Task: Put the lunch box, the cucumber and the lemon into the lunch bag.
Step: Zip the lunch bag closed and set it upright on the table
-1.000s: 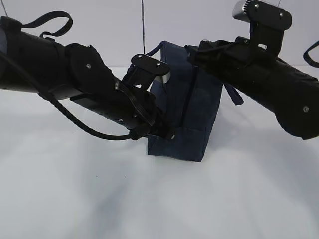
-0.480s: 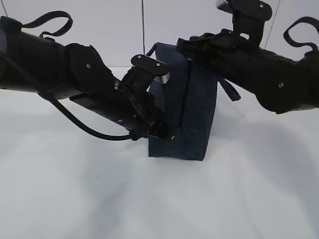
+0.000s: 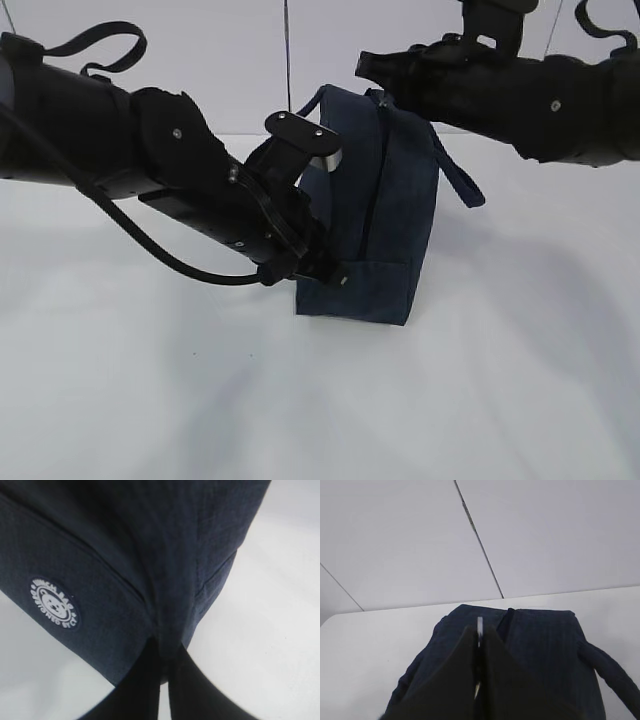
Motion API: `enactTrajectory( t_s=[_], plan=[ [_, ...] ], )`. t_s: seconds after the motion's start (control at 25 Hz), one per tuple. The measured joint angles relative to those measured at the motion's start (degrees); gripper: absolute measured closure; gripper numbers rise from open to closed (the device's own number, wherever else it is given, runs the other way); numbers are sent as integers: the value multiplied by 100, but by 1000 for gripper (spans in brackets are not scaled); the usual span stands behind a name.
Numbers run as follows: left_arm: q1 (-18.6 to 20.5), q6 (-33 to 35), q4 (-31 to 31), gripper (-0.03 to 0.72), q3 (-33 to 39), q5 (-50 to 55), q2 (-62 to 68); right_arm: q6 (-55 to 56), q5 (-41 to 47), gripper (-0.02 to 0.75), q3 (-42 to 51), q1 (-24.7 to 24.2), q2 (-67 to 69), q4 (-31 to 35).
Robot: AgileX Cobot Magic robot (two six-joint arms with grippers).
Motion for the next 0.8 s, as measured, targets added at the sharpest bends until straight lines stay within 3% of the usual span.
enactTrajectory(
  t_s=[0.8],
  plan=[
    [0,0,68,696,0,127,0,-156,2521,720,-2540,-448,1225,-124]
  ],
)
